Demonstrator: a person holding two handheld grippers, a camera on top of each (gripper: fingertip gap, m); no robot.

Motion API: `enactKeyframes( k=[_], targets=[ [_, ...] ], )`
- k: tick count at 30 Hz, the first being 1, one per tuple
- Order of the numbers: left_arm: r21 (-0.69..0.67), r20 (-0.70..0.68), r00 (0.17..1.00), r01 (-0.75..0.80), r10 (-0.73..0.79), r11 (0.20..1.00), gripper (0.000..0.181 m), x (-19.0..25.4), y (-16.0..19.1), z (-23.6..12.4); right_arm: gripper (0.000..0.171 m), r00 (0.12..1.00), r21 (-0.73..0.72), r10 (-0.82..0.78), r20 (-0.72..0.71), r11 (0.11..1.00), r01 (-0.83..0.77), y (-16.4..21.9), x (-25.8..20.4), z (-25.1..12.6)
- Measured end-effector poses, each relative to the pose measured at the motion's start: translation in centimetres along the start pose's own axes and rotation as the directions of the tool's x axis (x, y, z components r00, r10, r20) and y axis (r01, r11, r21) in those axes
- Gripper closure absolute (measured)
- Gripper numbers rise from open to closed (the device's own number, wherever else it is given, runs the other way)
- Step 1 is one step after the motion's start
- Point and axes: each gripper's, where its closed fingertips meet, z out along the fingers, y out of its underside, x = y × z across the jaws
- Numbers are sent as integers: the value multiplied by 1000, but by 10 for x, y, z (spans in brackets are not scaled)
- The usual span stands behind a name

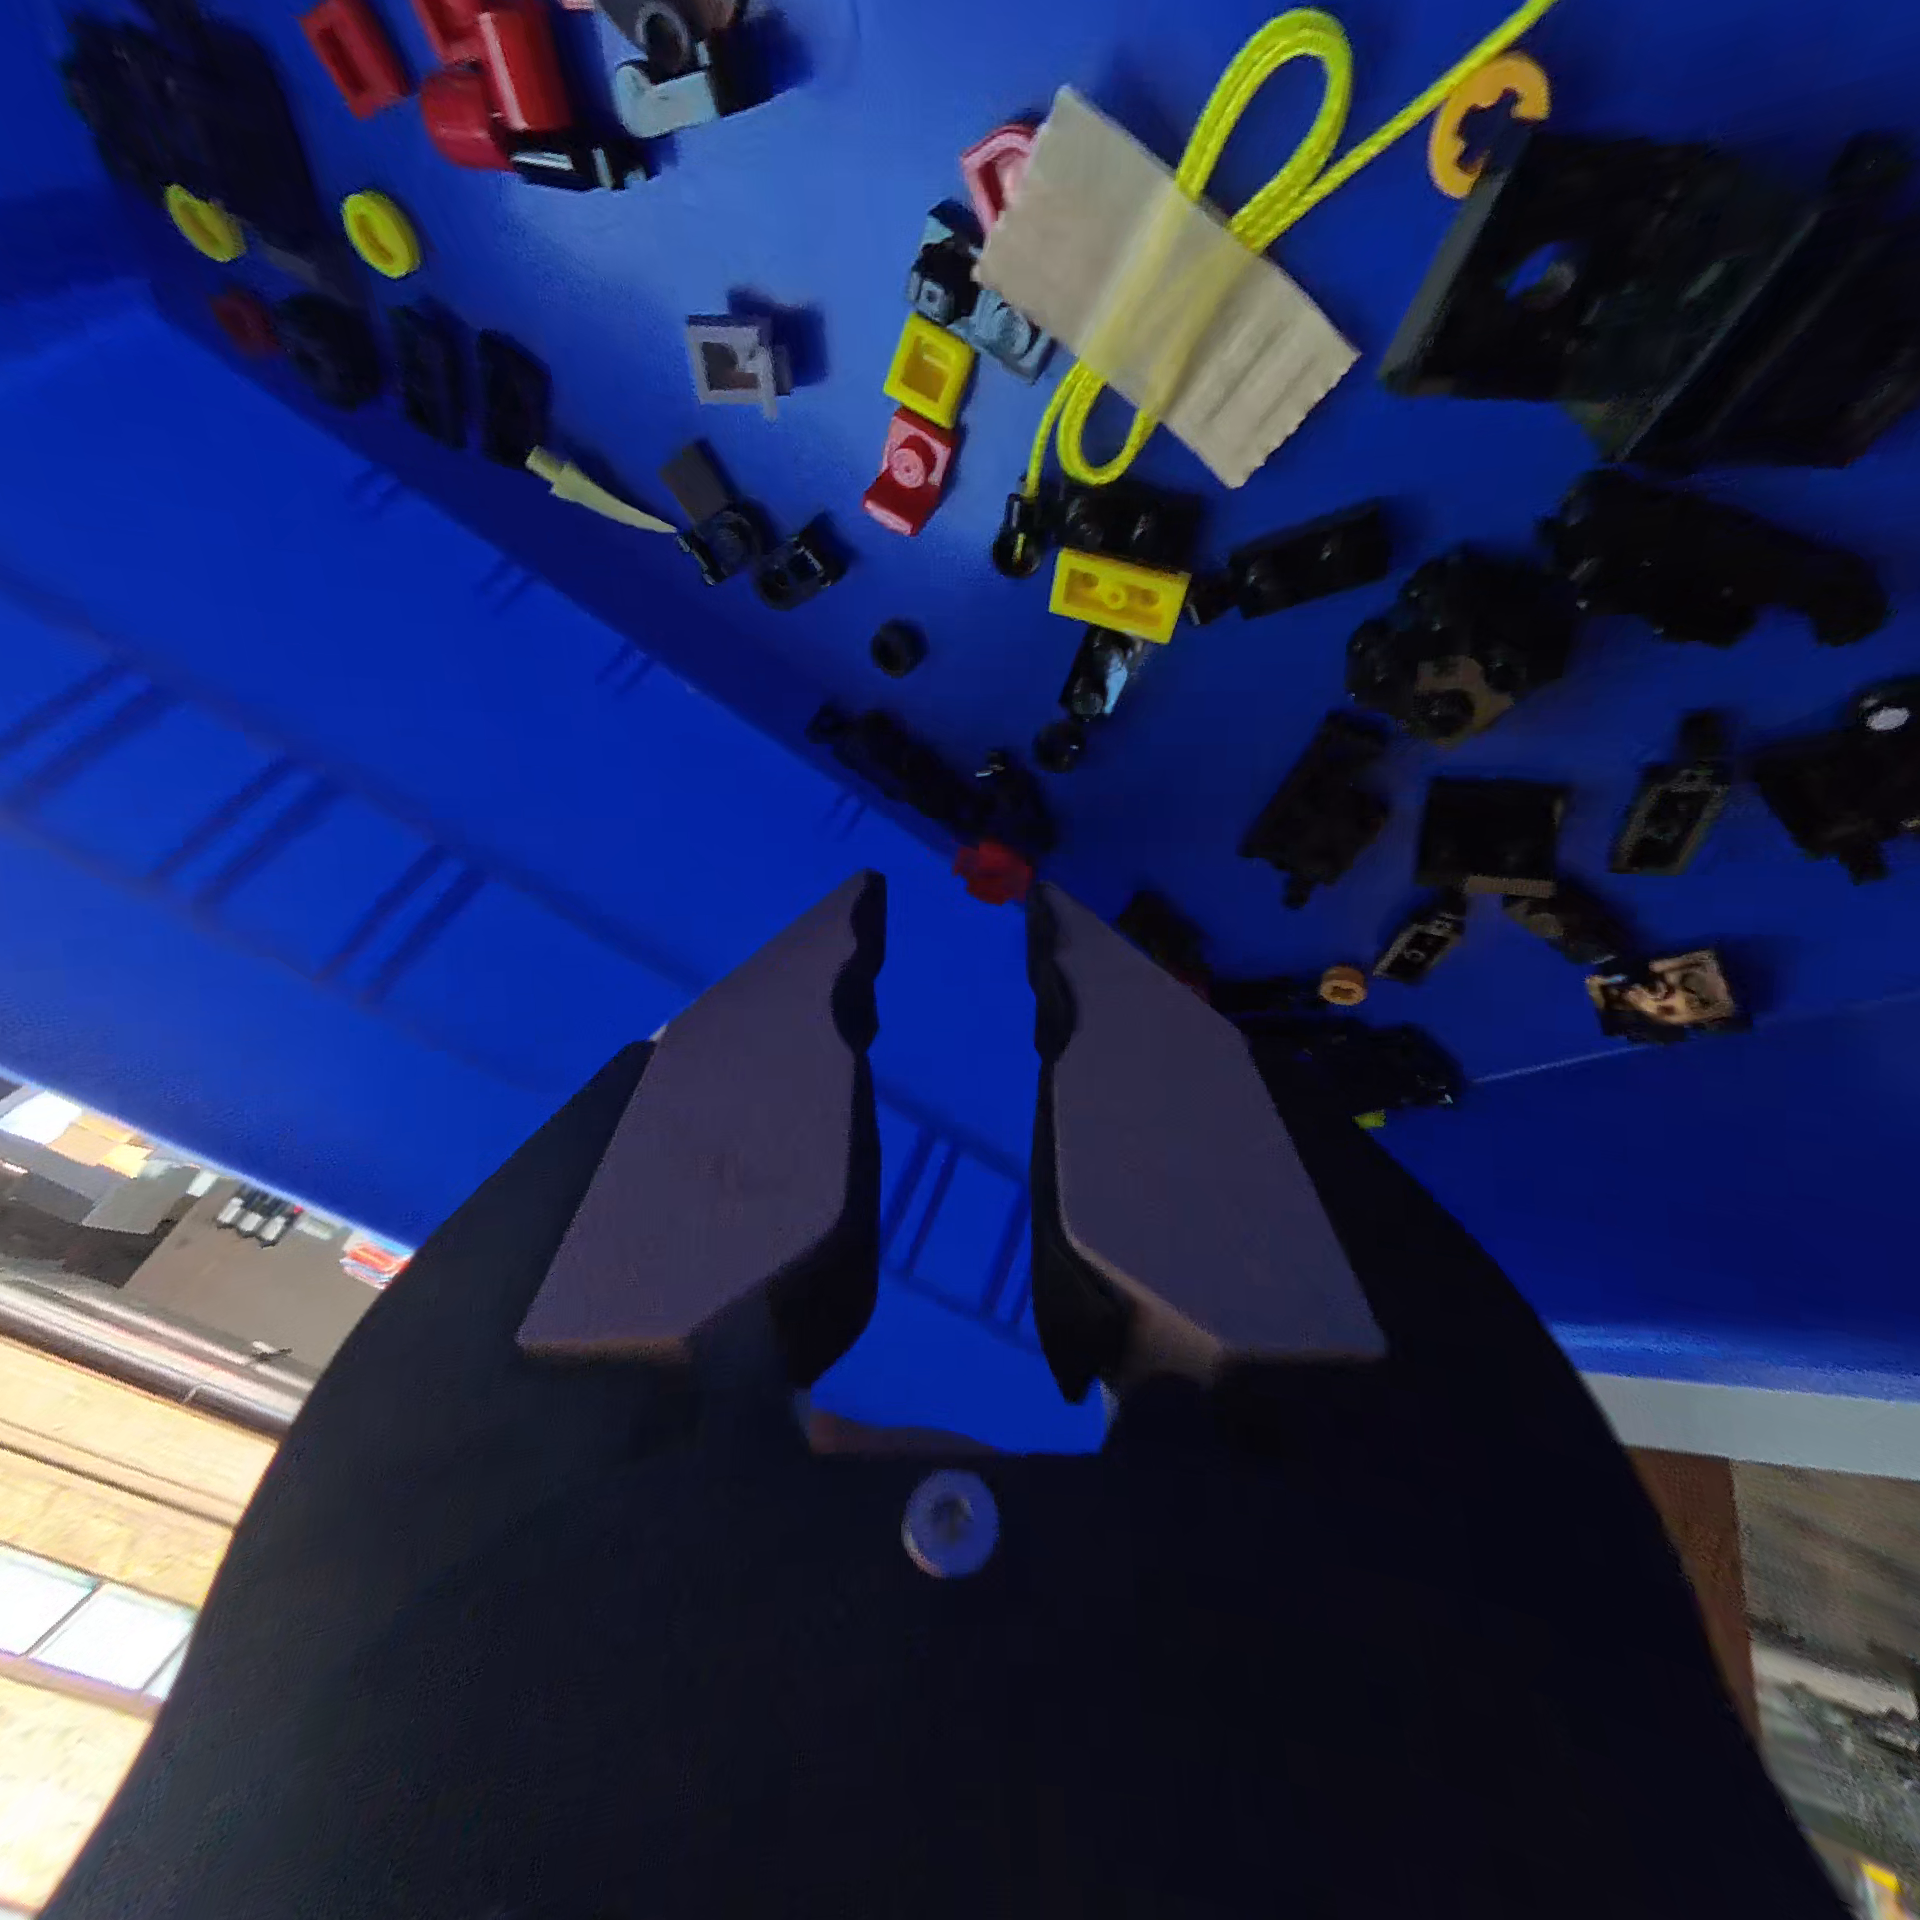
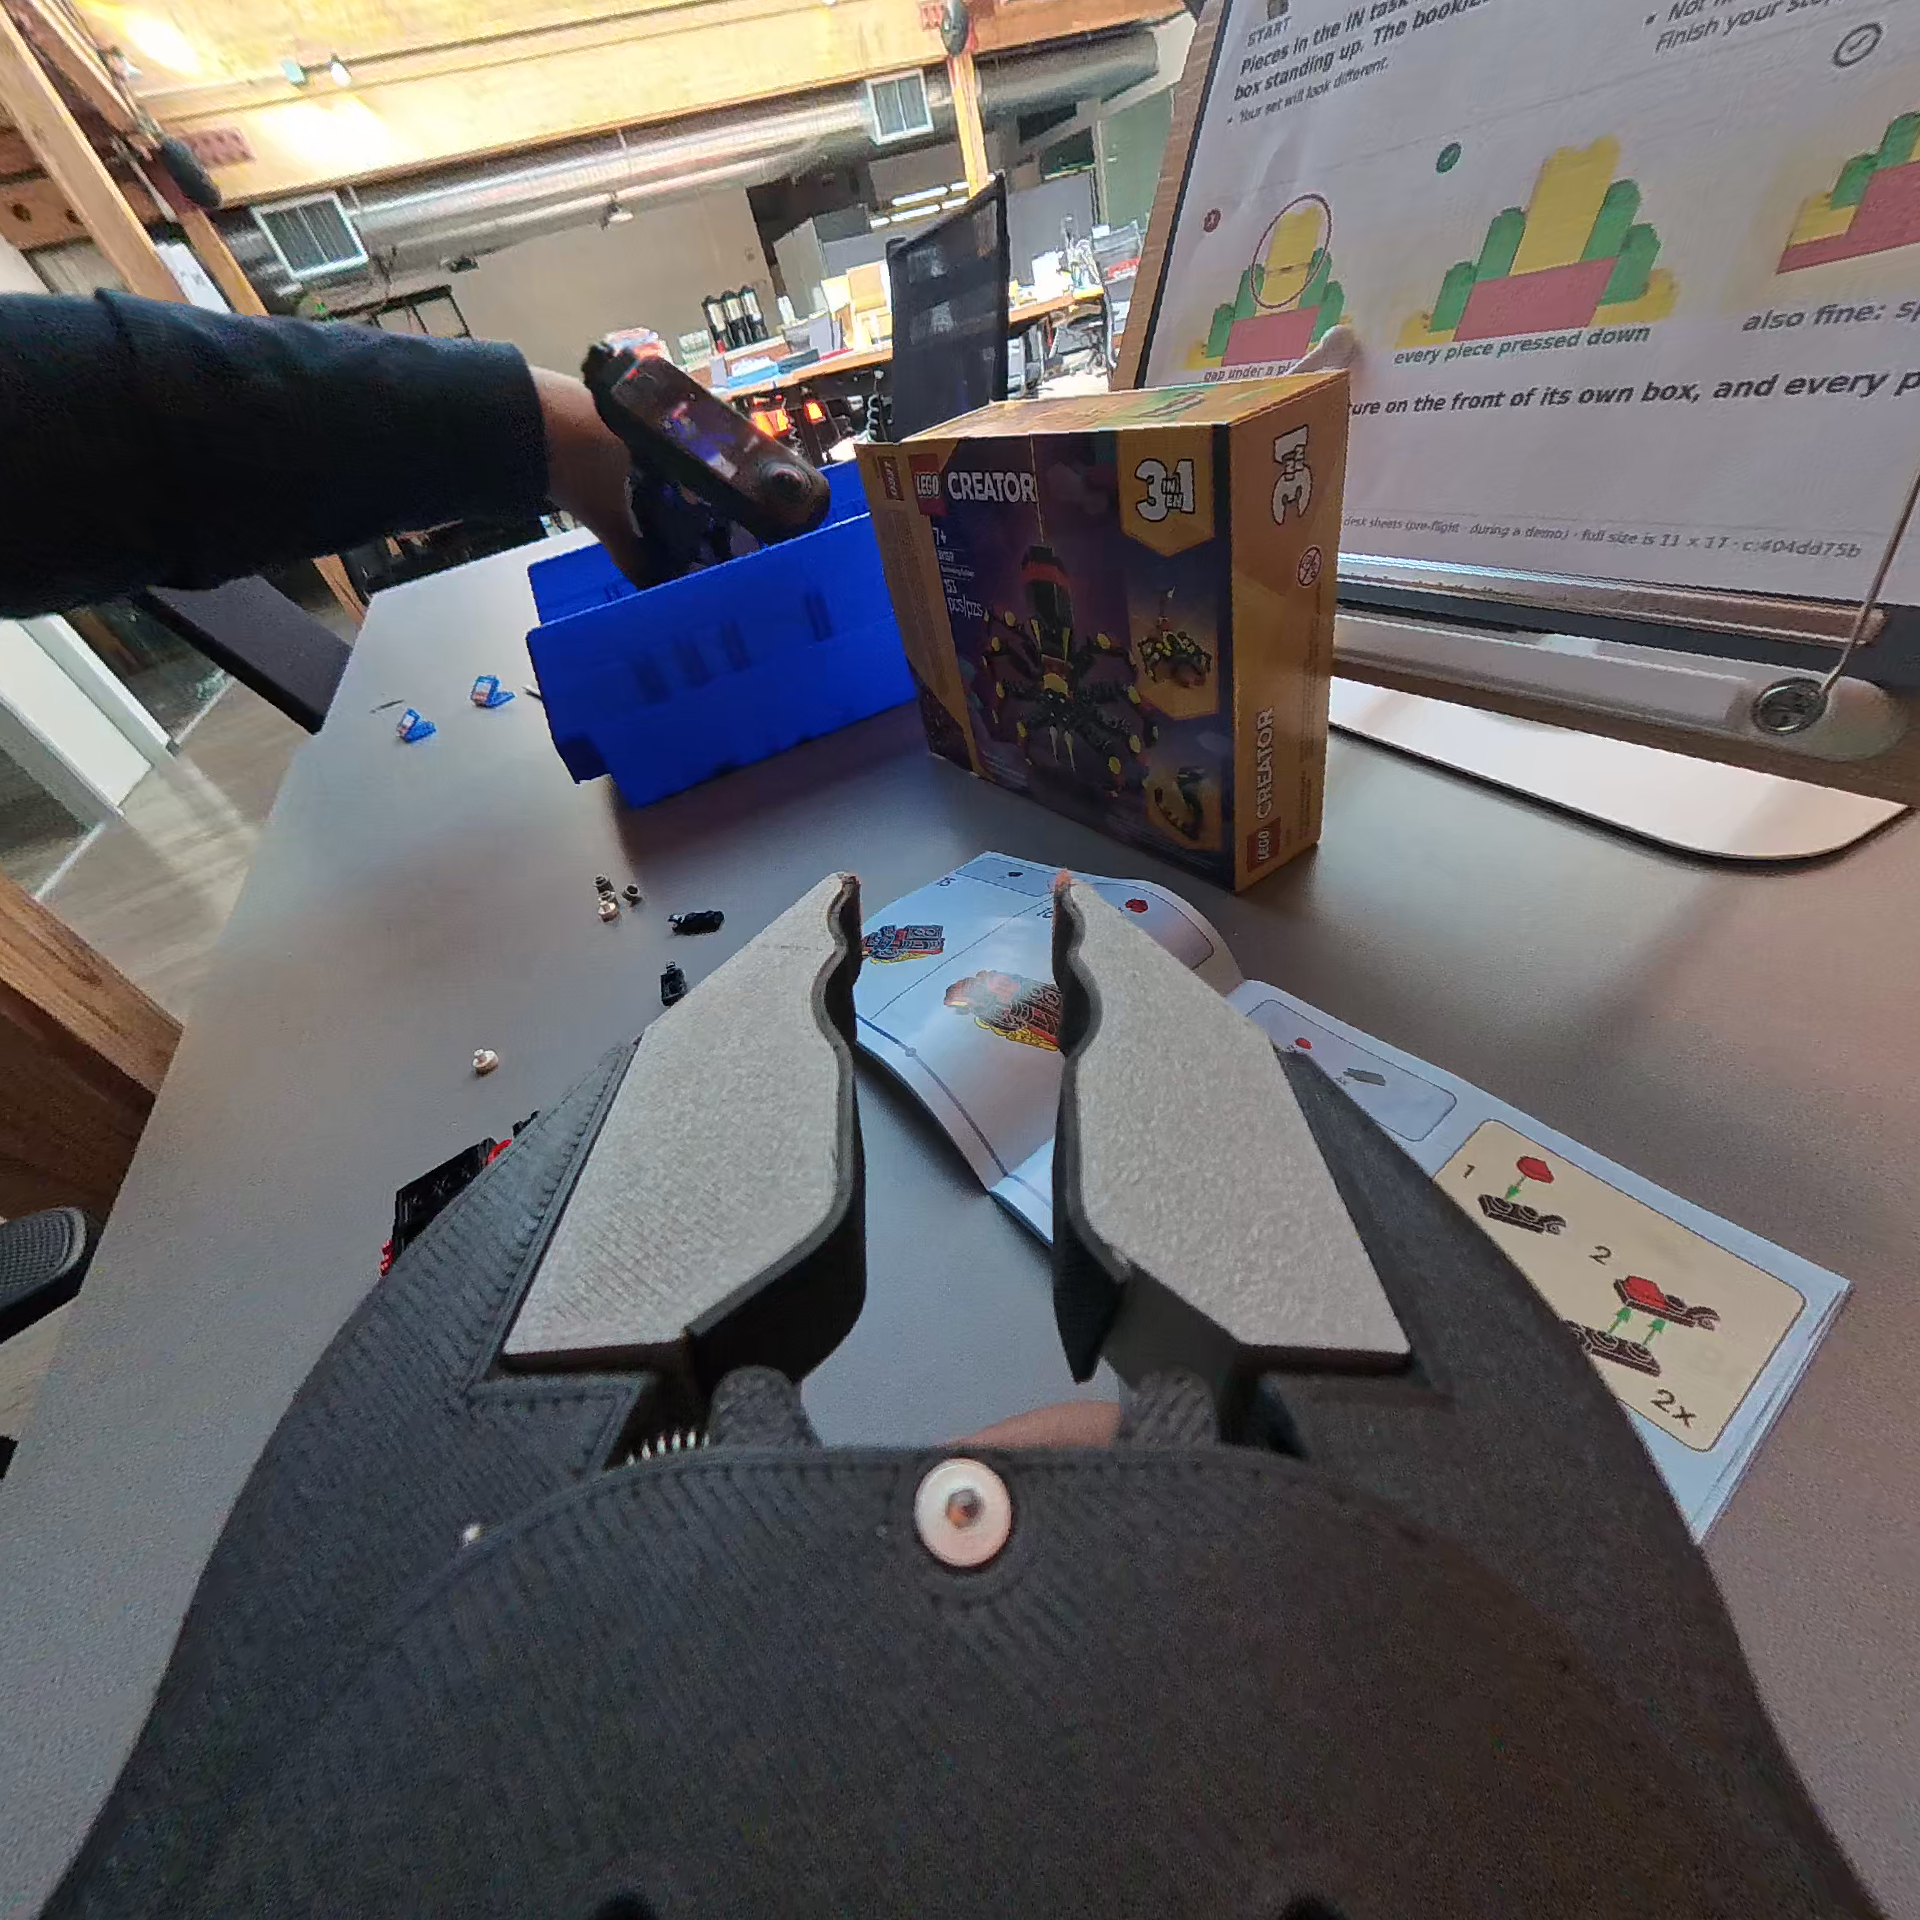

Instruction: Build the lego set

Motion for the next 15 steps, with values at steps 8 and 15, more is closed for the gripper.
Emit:
enactKeyframes(
  k=[8,15],
  targets=[
    [-120,-27,991,-135,132,984,166,1,1,8,138,1000,3,18,19,1000,-18,0,-1,0],
    [-80,-96,989,-117,109,990,168,8,6,6,138,999,3,28,39,1000,-29,0,-3,0]
  ],
)
